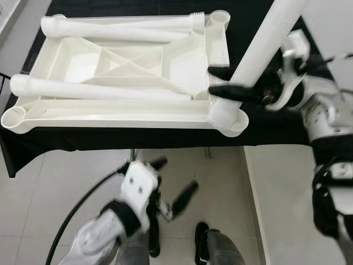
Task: Building children table
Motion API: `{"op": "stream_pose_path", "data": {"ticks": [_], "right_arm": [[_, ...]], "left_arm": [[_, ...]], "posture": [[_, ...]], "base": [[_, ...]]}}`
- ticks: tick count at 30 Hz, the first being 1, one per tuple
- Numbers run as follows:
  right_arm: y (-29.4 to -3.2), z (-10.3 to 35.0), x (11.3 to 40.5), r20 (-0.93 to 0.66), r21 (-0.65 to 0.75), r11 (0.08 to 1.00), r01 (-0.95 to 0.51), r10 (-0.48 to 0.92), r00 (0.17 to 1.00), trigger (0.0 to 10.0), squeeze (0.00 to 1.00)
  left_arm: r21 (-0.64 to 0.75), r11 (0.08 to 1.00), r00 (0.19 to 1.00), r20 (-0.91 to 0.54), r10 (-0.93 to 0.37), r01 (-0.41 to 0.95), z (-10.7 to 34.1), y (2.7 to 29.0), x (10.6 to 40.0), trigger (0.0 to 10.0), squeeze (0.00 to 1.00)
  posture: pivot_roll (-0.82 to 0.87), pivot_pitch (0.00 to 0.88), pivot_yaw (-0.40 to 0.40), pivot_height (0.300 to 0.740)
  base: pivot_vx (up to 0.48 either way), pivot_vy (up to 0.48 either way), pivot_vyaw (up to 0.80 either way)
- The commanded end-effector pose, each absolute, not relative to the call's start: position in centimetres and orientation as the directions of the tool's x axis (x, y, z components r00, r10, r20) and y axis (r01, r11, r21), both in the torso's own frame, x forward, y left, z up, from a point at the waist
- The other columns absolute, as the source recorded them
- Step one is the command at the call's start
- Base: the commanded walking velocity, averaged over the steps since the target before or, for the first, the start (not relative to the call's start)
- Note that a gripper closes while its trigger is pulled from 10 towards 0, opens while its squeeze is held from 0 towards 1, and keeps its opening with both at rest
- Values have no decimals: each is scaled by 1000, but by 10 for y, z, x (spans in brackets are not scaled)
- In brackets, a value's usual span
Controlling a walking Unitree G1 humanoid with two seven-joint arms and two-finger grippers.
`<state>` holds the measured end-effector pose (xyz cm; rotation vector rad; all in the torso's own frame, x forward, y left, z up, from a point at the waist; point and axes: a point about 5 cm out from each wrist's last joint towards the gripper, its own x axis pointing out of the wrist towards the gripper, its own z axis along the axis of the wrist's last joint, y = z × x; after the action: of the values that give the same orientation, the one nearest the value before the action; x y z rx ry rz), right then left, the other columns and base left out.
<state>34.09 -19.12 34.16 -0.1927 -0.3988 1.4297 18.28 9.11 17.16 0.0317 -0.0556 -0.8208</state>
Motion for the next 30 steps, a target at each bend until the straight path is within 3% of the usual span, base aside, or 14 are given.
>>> {"op": "stream_pose_path", "data": {"ticks": [1,15,30], "right_arm": [[-193,341,339,139,-384,102,-918,989,52,10000,0],[-196,343,325,70,-375,-5,-927,997,-34,10000,0],[-196,320,318,-70,-339,-68,-938,996,-46,10000,0]], "left_arm": [[40,647,647,25,-762,761,168,91,176,10000,0],[24,590,589,39,-807,807,166,92,166,10000,0],[32,583,582,41,-812,812,165,94,164,10000,0]], "posture": [[111,495,34,740],[116,496,43,740],[122,497,51,740]], "base": [[0,0,0],[0,0,0],[0,0,0]]}}
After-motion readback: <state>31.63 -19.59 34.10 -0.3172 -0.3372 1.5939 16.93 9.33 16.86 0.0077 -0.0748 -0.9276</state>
